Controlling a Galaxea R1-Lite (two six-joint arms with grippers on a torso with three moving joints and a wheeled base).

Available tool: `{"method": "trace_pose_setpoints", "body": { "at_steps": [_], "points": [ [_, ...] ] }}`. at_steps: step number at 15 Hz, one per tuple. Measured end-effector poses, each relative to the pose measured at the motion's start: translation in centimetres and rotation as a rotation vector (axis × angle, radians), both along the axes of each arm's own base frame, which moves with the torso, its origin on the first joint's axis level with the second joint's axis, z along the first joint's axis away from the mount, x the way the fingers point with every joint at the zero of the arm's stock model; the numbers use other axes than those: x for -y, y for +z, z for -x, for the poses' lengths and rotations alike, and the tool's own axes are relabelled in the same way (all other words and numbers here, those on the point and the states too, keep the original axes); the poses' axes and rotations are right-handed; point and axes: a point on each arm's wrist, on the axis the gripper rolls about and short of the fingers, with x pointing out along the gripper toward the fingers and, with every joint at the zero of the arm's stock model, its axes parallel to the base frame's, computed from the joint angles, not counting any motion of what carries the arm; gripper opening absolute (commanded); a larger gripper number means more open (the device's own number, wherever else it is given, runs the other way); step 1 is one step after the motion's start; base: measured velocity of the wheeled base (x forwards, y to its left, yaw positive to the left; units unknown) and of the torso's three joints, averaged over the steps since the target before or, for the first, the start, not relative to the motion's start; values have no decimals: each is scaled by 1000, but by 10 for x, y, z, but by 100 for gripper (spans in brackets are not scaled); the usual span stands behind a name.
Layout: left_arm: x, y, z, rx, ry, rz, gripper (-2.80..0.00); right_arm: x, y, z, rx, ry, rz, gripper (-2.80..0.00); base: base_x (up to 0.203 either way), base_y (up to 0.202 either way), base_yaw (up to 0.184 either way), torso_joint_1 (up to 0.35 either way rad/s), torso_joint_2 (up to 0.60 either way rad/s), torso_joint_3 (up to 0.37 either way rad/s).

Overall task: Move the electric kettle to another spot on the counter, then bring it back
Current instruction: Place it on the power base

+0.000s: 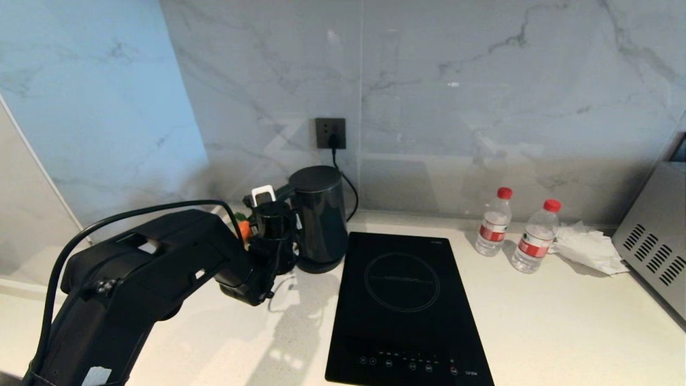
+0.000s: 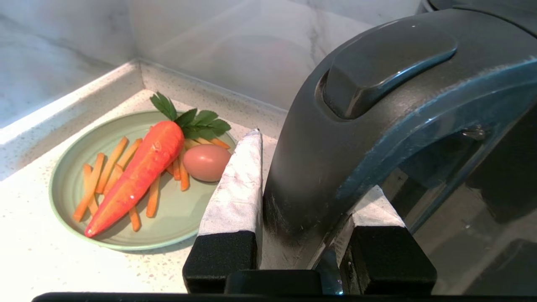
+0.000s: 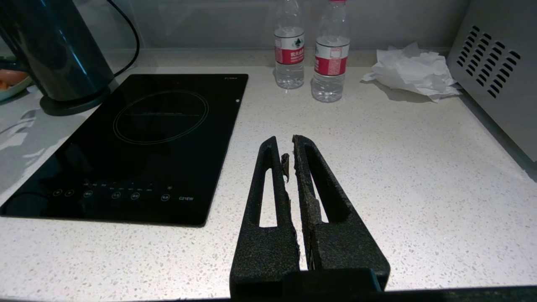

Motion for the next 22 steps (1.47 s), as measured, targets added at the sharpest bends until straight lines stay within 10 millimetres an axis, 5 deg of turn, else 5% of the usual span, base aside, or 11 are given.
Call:
{"method": "trace_pose_setpoints", "body": {
  "at_steps": [10, 22],
  "points": [
    [-20, 11, -8, 13, 38, -7, -280, 0, 0, 0, 0, 0, 0, -280, 0, 0, 0, 0, 0, 0],
    [-10, 7, -10, 20, 18, -13, -280, 0, 0, 0, 0, 0, 0, -280, 0, 0, 0, 0, 0, 0]
  ]
}}
